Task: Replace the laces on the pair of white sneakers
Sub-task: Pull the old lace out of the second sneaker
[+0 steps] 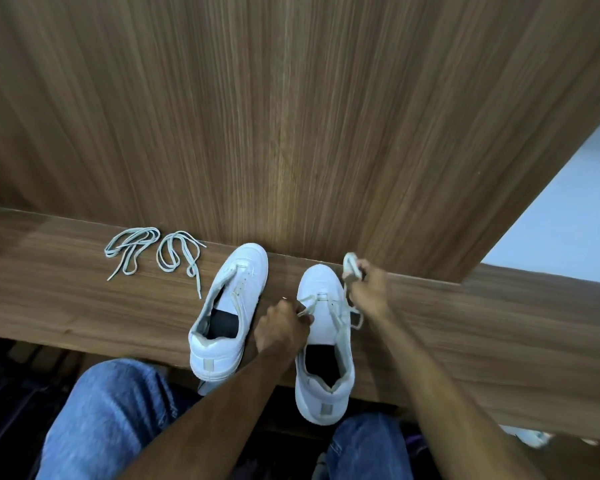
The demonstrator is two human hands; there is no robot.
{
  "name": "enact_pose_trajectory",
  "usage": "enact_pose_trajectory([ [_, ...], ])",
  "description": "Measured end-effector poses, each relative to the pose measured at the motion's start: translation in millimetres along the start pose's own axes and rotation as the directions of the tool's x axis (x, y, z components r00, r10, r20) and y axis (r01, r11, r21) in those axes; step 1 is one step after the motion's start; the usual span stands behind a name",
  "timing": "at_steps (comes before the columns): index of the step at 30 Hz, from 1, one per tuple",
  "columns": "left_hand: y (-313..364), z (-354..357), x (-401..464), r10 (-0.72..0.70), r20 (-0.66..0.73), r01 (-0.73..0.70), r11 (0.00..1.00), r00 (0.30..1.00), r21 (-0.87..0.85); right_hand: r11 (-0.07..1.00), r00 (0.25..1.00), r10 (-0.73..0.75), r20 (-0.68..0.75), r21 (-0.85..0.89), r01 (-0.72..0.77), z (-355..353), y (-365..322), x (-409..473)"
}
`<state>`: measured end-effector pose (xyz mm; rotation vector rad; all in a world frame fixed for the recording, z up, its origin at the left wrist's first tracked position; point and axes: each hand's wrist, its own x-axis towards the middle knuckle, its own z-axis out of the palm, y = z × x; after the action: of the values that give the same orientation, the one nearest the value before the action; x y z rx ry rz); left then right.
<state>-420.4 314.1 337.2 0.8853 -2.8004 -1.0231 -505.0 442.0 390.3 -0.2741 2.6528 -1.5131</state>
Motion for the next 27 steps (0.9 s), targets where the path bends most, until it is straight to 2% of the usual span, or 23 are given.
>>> enact_pose_trajectory([
  [2, -2, 0, 1, -0.004, 0.014, 0.004, 1.0, 1.0, -0.009, 0.964, 0.982, 0.089, 0.168, -0.264, -0.042, 15, 25, -4],
  [3, -3, 1, 2, -0.009, 0.014, 0.009, 1.0, 1.0, -0.017, 0.942, 0.973, 0.14, 0.185, -0.328, -0.073, 20, 32, -8],
  [7, -4, 1, 2, -0.028, -0.015, 0.027, 0.998, 0.999, -0.056, 0.92, 0.988, 0.147, 0.051, -0.375, -0.118, 27, 34, -20],
  [9, -5, 1, 1, -0.03, -0.018, 0.029, 0.998, 0.999, -0.058, 0.904, 0.986, 0.157, 0.063, -0.412, -0.117, 27, 33, -17],
  [11, -5, 1, 0, -0.039, -0.015, 0.038, 0.997, 0.999, -0.063, 0.929, 0.976, 0.202, 0.087, -0.334, -0.162, 25, 31, -13],
  [13, -4, 2, 1, -0.039, -0.012, 0.038, 0.998, 0.999, -0.055, 0.968, 0.97, 0.232, 0.069, -0.109, -0.224, 17, 22, -10],
  [15, -4, 3, 1, -0.041, -0.021, 0.04, 0.998, 0.999, -0.049, 0.957, 0.971, 0.24, 0.019, 0.161, -0.24, 5, 9, -5],
  [16, -3, 3, 1, -0.038, -0.028, 0.037, 0.998, 0.999, -0.046, 0.943, 0.973, 0.229, -0.004, 0.248, -0.221, -3, 3, -1],
  [18, -2, 4, 1, -0.037, -0.022, 0.036, 0.999, 0.999, -0.035, 0.951, 0.984, 0.162, -0.069, 0.278, -0.137, -19, -6, 8],
  [20, -2, 3, 0, -0.039, -0.018, 0.038, 0.999, 0.999, -0.039, 0.983, 0.992, 0.05, -0.12, 0.184, -0.028, -27, -8, 14],
  [22, -3, 3, 0, -0.041, -0.012, 0.04, 0.997, 0.999, -0.062, 1.0, 0.996, -0.006, -0.092, 0.017, 0.007, -21, -2, 13],
  [24, -4, 1, -1, -0.046, -0.001, 0.046, 0.995, 0.999, -0.091, 0.983, 1.0, -0.006, 0.006, -0.184, 0.007, -6, 14, 11],
  [27, -5, -2, -2, -0.054, 0.007, 0.055, 0.992, 0.999, -0.111, 0.924, 0.987, 0.043, 0.153, -0.382, 0.018, 18, 32, -1],
])
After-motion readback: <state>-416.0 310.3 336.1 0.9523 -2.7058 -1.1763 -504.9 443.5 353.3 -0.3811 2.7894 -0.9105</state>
